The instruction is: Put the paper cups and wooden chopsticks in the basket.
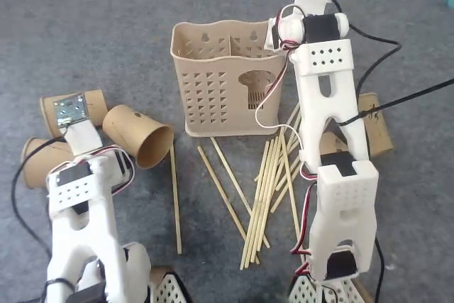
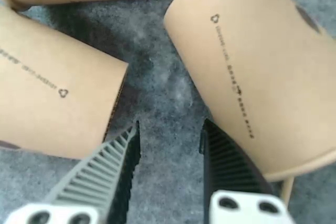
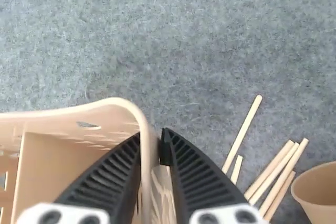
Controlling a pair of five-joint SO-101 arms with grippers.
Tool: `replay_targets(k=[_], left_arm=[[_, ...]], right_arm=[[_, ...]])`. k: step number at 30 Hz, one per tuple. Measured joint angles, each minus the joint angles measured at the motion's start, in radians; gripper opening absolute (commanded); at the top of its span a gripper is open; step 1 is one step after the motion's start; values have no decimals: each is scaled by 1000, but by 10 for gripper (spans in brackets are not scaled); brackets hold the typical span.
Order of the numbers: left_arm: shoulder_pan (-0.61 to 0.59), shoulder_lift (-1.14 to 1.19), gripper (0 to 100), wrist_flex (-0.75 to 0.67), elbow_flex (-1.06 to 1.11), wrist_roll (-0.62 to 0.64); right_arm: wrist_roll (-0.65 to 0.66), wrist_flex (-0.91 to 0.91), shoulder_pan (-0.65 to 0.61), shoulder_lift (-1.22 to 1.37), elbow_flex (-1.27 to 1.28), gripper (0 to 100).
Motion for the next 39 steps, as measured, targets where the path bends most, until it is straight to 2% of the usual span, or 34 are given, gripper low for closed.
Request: replay_targets(k=[4,7,13,20,25,32,39], left_arm=[[0,0,181,0,0,0],[0,0,181,0,0,0],[0,0,181,0,0,0],[0,0,181,0,0,0],[0,0,181,0,0,0],[0,0,181,0,0,0],[0,0,181,0,0,0]], right_arm=[[3,64,-5,0,-2,201],[5,112,-12,0,-5,255],[9,258,-12,2,-143,258],[41,272,-5,-25,-199,256],[48,272,40,-193,-35,256],[49,272,169,-474,338,256],[84,272,310,-548,580,255]])
